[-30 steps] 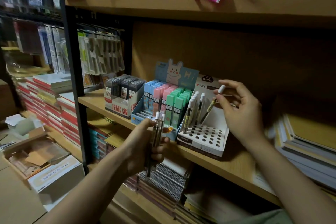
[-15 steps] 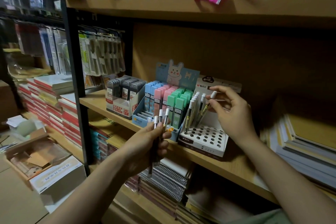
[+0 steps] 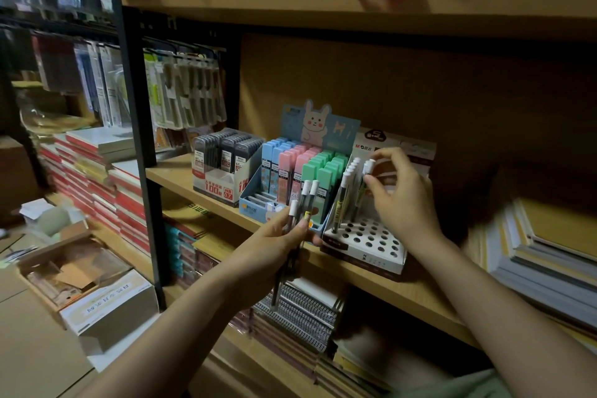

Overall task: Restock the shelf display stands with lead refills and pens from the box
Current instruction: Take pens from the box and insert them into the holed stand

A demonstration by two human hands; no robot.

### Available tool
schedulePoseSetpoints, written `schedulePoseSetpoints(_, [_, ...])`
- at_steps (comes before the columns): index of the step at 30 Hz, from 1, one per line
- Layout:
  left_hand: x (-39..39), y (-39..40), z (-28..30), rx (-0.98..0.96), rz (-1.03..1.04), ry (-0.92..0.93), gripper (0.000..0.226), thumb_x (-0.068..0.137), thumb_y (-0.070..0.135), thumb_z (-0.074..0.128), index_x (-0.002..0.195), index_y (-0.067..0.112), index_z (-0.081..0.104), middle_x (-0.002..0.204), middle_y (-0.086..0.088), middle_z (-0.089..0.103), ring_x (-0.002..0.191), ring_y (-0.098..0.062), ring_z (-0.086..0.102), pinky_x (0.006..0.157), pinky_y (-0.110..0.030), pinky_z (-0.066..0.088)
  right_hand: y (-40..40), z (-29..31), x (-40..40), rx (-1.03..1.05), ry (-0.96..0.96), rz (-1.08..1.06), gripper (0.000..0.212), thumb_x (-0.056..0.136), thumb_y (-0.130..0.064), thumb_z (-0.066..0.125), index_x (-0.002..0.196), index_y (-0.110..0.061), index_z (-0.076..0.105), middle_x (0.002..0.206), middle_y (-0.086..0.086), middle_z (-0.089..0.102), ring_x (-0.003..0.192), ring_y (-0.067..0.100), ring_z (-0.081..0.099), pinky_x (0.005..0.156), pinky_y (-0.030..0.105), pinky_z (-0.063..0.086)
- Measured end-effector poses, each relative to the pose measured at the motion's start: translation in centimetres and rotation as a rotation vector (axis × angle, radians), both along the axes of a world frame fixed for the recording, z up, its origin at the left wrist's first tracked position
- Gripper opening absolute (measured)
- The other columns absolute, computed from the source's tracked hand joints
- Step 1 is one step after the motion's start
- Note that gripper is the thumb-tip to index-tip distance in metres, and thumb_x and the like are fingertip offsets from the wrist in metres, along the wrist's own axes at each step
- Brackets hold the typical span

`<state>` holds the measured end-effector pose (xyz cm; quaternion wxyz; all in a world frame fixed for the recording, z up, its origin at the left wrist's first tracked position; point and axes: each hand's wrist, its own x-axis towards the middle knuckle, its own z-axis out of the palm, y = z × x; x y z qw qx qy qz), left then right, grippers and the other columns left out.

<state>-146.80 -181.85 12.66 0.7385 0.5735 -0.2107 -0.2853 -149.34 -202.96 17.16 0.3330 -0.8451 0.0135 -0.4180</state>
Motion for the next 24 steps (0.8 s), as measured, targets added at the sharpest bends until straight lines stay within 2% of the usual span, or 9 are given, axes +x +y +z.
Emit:
schedulePoseSetpoints(1, [0.1, 0.0, 0.0, 0.006, 0.015, 0.005, 0.023, 0.100, 0.023, 0.047, 0.120, 0.015, 0.055, 0.087, -0.001, 0.066, 0.065, -0.012, 0.047, 0.063, -0.027, 0.035, 0.2, -0.1, 0.0, -0.026, 0.003, -0.015, 0.032, 0.089, -0.012, 0.067, 0.106, -0.035, 0.052, 0.091, -0.020, 0.056, 0.082, -0.008, 0.055, 0.055, 0.003, 0.043])
schedulePoseSetpoints(3, [0.3, 0.1, -0.1, -0.007, 0.016, 0.043, 0.022, 0.100, 0.018, 0.046, 0.118, 0.011, 0.055, 0.088, -0.002, 0.066, 0.069, -0.012, 0.047, 0.066, -0.028, 0.033, 0.3, -0.1, -0.1, -0.065, -0.028, -0.023, 0.030, 0.089, -0.010, 0.067, 0.105, -0.032, 0.056, 0.096, -0.012, 0.059, 0.084, -0.003, 0.058, 0.065, 0.008, 0.045])
schedulePoseSetpoints(7, [0.4, 0.6, -0.1, -0.017, -0.067, 0.010, 0.024, 0.099, 0.018, 0.046, 0.112, 0.006, 0.063, 0.077, -0.001, 0.063, 0.067, -0.009, 0.053, 0.063, -0.023, 0.040, 0.6, -0.4, 0.0, -0.058, 0.012, -0.040, 0.030, 0.088, -0.008, 0.067, 0.110, -0.027, 0.062, 0.107, -0.001, 0.057, 0.093, 0.014, 0.060, 0.078, 0.032, 0.057])
schedulePoseSetpoints(9, [0.3, 0.6, 0.0, -0.052, -0.101, -0.007, 0.027, 0.098, 0.020, 0.048, 0.112, 0.006, 0.067, 0.076, -0.003, 0.060, 0.068, -0.011, 0.056, 0.061, -0.021, 0.045, 0.8, -0.8, -0.2, -0.041, 0.030, -0.051, 0.032, 0.089, -0.007, 0.066, 0.113, -0.029, 0.062, 0.106, -0.002, 0.054, 0.087, 0.006, 0.058, 0.075, 0.028, 0.057])
schedulePoseSetpoints(12, [0.2, 0.5, 0.1, -0.122, -0.107, -0.035, 0.024, 0.094, 0.020, 0.053, 0.112, 0.011, 0.067, 0.089, -0.010, 0.063, 0.075, -0.016, 0.060, 0.068, -0.029, 0.044, 1.1, -0.3, -0.9, -0.012, -0.001, -0.077, 0.037, 0.088, -0.015, 0.068, 0.122, -0.027, 0.057, 0.111, -0.005, 0.050, 0.079, 0.001, 0.058, 0.067, 0.015, 0.053])
schedulePoseSetpoints(15, [-0.1, 0.4, 0.4, -0.175, -0.147, -0.066, 0.023, 0.090, 0.020, 0.059, 0.111, 0.017, 0.067, 0.101, -0.012, 0.065, 0.079, -0.016, 0.061, 0.073, -0.031, 0.046, 1.7, 0.7, -2.2, 0.040, -0.087, 0.021, 0.032, 0.088, -0.026, 0.068, 0.118, -0.028, 0.056, 0.097, -0.012, 0.059, 0.079, -0.002, 0.061, 0.062, 0.009, 0.049])
schedulePoseSetpoints(19, [-0.7, -0.3, 0.8, -0.254, -0.211, -0.029, 0.041, 0.090, 0.014, 0.056, 0.131, 0.014, 0.050, 0.107, -0.010, 0.069, 0.080, -0.015, 0.064, 0.071, -0.025, 0.054, 3.6, 0.8, -3.6, 0.166, 0.041, 0.274, 0.039, 0.085, -0.032, 0.069, 0.121, -0.037, 0.057, 0.098, -0.014, 0.069, 0.091, -0.004, 0.066, 0.074, 0.013, 0.054])
schedulePoseSetpoints(22, [-1.2, -0.6, 0.9, -0.238, -0.251, -0.056, 0.039, 0.093, 0.014, 0.052, 0.132, 0.015, 0.051, 0.109, -0.010, 0.068, 0.083, -0.016, 0.064, 0.075, -0.026, 0.055, 4.5, 0.4, -3.7, 0.256, 0.094, 0.403, 0.043, 0.086, -0.016, 0.071, 0.124, -0.032, 0.058, 0.096, -0.005, 0.073, 0.086, 0.004, 0.070, 0.064, 0.018, 0.056])
schedulePoseSetpoints(24, [-1.2, -0.5, 0.8, -0.207, -0.224, -0.080, 0.036, 0.093, 0.018, 0.052, 0.129, 0.019, 0.056, 0.114, -0.007, 0.069, 0.094, -0.021, 0.067, 0.087, -0.032, 0.055, 4.7, 0.5, -3.6, 0.324, 0.075, 0.447, 0.039, 0.087, -0.008, 0.069, 0.119, -0.029, 0.060, 0.095, -0.003, 0.074, 0.084, 0.007, 0.072, 0.060, 0.020, 0.056])
